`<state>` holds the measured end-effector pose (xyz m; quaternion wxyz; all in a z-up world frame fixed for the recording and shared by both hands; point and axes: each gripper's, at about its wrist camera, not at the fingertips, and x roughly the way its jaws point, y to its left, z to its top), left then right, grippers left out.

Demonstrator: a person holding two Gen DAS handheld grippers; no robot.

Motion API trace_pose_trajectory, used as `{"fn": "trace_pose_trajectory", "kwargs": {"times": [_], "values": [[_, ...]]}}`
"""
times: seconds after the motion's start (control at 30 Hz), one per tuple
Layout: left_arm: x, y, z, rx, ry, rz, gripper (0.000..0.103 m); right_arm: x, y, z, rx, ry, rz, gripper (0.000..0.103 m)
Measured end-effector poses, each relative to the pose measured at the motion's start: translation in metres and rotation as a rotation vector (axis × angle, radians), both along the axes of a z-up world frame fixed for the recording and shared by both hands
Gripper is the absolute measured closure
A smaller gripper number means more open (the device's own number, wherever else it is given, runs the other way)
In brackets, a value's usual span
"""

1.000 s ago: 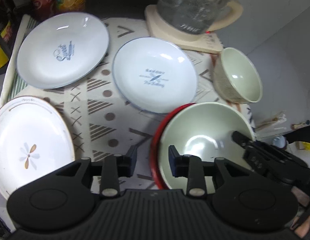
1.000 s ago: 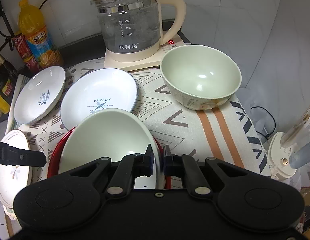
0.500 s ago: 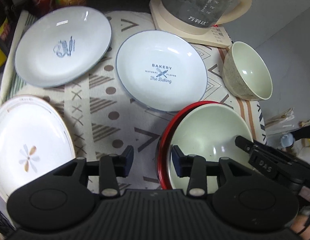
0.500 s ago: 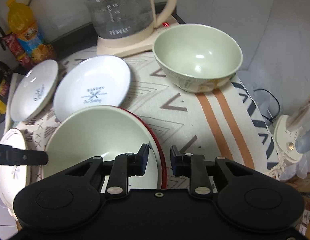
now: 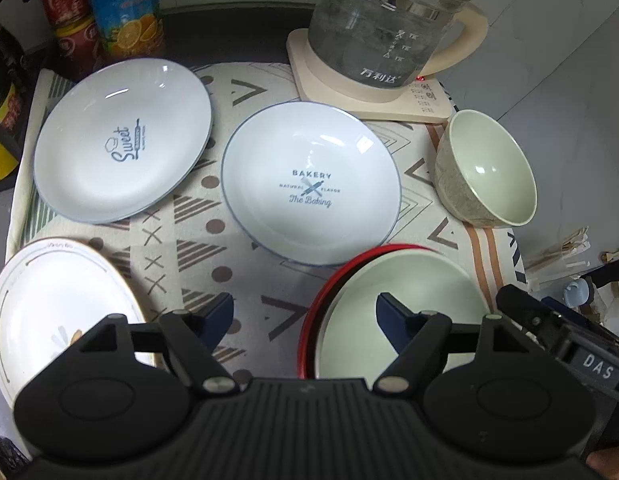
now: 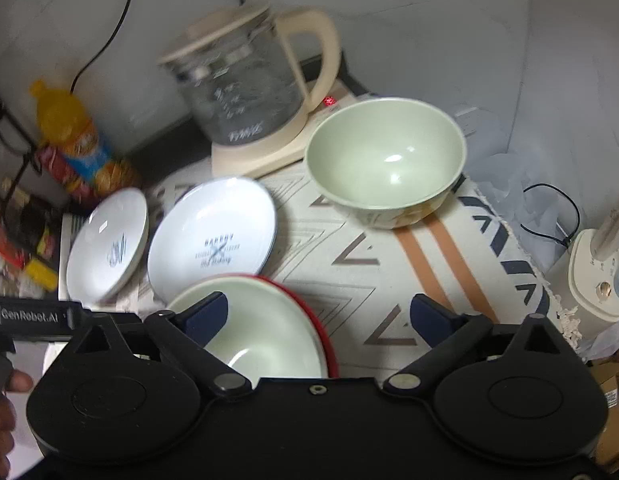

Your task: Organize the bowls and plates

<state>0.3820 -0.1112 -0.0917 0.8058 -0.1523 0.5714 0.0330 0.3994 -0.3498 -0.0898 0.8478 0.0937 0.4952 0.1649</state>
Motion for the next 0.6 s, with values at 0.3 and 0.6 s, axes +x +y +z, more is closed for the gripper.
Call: {"fn": "trace_pose_trajectory", "kwargs": {"times": [0.3, 0.6], "values": [[0.025, -0.020, 0.006, 0.010, -0.040, -0.053, 0.026, 0.010, -0.029, 0.000, -0.016, -0.054, -0.126, 0.001], [0.059, -0.053, 0.009, 0.004, -0.075, -0.095, 0.026, 0.027, -0.055, -0.005, 0.056, -0.040, -0.184, 0.000]]}}
